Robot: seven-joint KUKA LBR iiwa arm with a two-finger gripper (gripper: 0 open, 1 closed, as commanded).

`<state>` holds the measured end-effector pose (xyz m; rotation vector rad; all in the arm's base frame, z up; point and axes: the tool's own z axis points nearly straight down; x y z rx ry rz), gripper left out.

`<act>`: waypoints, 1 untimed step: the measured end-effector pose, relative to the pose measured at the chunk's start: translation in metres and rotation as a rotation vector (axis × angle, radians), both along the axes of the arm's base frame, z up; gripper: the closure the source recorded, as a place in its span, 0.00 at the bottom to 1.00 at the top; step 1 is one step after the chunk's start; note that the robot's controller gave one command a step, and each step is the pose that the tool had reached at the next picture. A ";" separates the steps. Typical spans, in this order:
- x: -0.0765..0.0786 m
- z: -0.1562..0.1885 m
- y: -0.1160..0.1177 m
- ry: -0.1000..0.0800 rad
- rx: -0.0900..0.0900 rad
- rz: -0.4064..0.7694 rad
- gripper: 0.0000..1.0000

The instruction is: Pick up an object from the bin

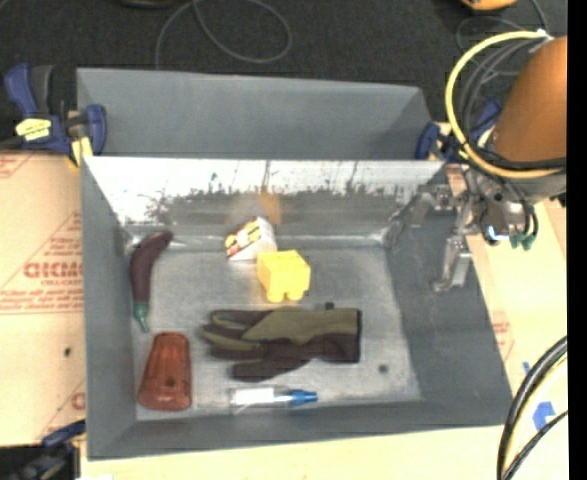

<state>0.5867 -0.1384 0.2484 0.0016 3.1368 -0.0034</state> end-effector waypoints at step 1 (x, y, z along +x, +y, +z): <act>-0.045 -0.047 0.049 -0.001 -0.002 0.038 0.00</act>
Offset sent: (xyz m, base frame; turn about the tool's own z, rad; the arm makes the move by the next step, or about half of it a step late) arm 0.0059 0.0581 -0.0665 -0.0351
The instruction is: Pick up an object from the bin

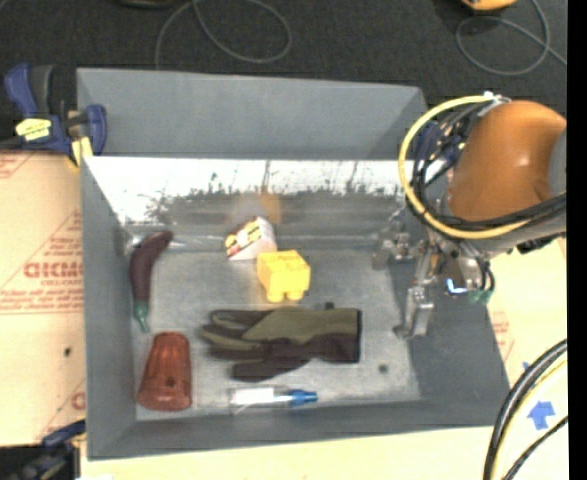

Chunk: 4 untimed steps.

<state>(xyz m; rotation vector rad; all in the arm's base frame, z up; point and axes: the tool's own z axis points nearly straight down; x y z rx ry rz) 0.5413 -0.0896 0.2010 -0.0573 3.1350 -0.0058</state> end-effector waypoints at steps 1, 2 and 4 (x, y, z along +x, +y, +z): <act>-0.006 -0.022 0.023 0.014 0.006 0.012 0.00; -0.002 -0.034 0.030 -0.005 0.000 0.025 0.00; -0.018 -0.116 0.056 0.000 0.000 0.075 0.00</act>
Offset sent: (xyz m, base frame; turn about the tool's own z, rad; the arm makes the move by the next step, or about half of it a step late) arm -0.0487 0.0509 -0.0580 -0.0478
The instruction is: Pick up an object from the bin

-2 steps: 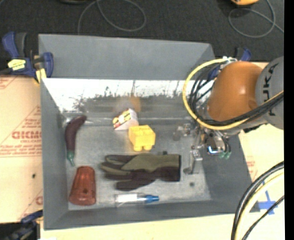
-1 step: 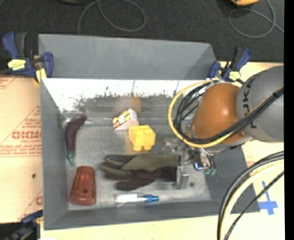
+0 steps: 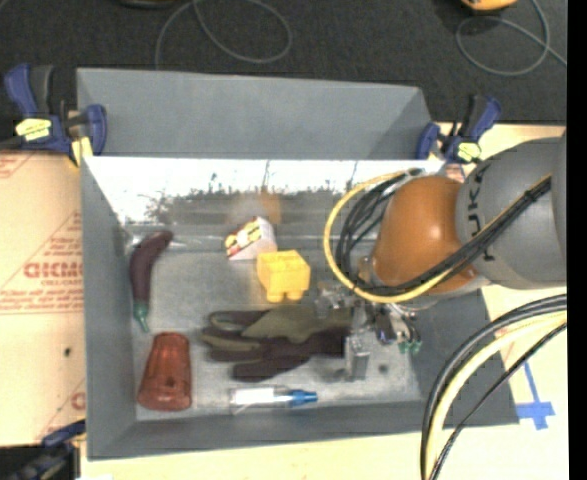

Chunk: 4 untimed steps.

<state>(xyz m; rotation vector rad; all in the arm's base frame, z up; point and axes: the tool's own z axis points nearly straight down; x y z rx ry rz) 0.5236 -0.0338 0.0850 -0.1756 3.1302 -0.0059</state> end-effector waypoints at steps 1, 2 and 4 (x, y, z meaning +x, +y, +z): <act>-0.003 0.001 0.004 0.000 0.003 -0.043 1.00; -0.003 0.001 0.004 0.000 0.003 -0.041 1.00; -0.020 0.104 -0.009 -0.003 0.002 -0.043 1.00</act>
Offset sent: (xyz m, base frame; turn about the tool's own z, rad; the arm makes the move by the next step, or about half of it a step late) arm 0.0000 0.0000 0.0000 0.0000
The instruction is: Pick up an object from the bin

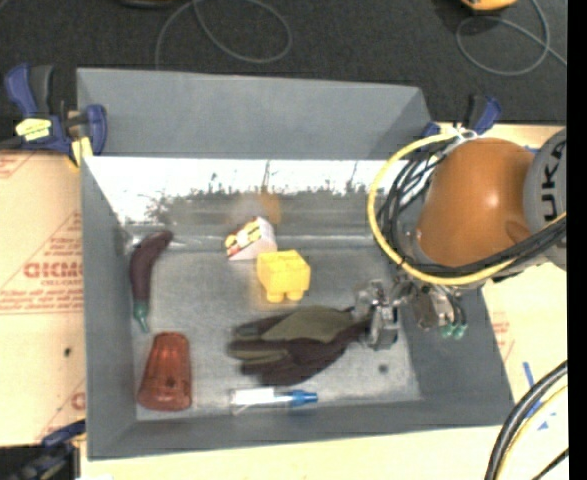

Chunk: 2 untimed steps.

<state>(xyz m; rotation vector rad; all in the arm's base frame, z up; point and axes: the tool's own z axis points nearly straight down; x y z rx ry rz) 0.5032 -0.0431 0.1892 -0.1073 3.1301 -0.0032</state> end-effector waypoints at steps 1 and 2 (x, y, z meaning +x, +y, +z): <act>-0.005 0.035 0.002 0.009 0.001 -0.004 1.00; 0.005 0.170 -0.007 -0.004 0.000 -0.052 1.00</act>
Offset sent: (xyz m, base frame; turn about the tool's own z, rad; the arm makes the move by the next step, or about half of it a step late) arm 0.0036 -0.0064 0.1690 0.0559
